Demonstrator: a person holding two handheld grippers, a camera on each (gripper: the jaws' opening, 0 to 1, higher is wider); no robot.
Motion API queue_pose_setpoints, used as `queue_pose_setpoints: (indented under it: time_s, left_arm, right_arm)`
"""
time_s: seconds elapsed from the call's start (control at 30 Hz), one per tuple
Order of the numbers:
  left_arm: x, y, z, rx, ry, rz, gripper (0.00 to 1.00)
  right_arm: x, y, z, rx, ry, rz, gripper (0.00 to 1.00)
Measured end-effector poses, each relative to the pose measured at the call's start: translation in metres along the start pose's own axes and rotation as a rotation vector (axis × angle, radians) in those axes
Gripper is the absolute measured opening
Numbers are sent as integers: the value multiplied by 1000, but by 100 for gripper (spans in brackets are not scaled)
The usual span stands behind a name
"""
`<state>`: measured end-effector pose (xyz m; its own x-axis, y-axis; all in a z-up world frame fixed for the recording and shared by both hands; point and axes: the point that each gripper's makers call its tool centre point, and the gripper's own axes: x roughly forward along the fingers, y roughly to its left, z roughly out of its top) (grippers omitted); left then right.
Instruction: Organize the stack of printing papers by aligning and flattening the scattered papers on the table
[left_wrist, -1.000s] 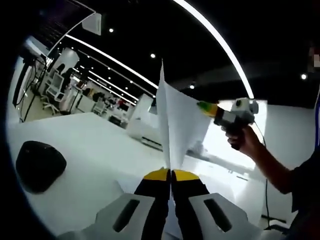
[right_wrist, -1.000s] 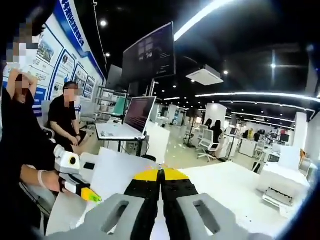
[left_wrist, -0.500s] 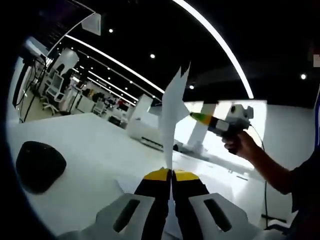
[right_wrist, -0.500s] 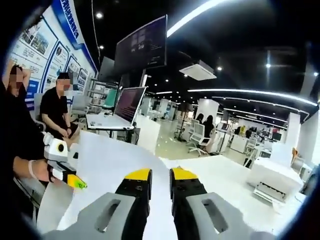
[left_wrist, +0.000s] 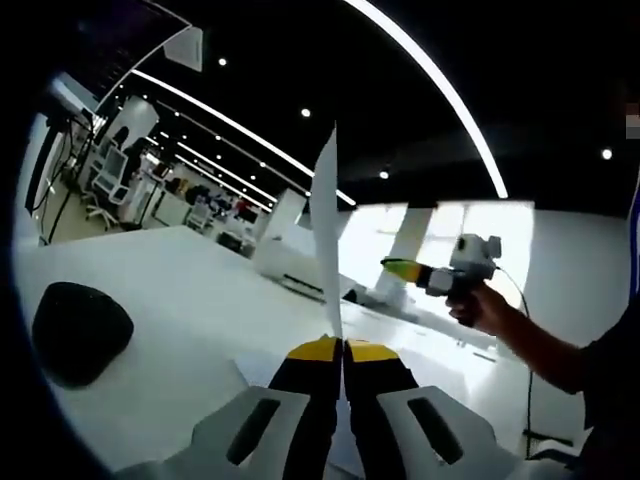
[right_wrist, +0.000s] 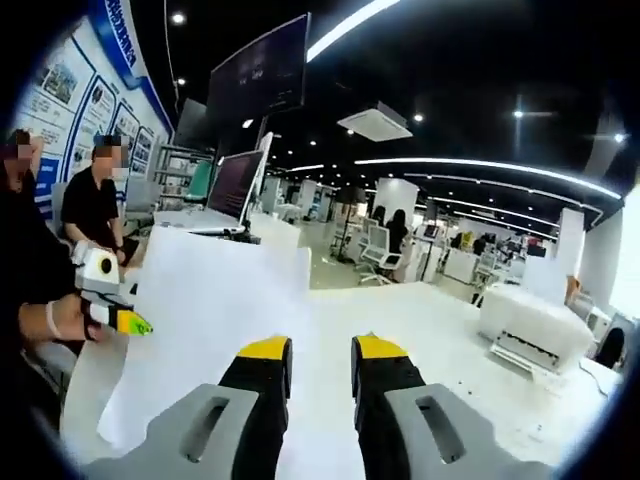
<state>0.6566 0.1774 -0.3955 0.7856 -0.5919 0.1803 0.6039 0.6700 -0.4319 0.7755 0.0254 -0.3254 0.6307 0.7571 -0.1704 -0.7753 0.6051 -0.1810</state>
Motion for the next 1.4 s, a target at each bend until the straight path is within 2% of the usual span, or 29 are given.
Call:
queue_pose_setpoints:
  time_s: [0.1,0.3,0.53,0.67,0.77,0.83,1.03,1.4]
  left_arm:
    - [0,-1,0,3,1,0,6]
    - [0,0,-1,9,8,2,6]
    - [0,0,-1,14,9,3,6]
    - [0,0,-2,18,11,3,6]
    - [0,0,-2,20,12,2,6]
    - [-1,1,-2,16,15,3,6]
    - [0,2,-2,24,14,9,6]
    - [0,1,-3,23,15,9,6]
  right_arm:
    - [-8,-9,-14,17,20,-15,20]
    - [-33,-7,-33,43,14,-31,19]
    - [-75,-17,-62,100,36,-65,20]
    - [-99,-29,-81,120,56,-113,20]
    - [-118,-38,-93,163,46,-155,21]
    - [-125,-39,-98,169,32,-172,21]
    - [-142,-40,-114,164,48,-224,24]
    - [-174,-48,-140,220,61,-288,24]
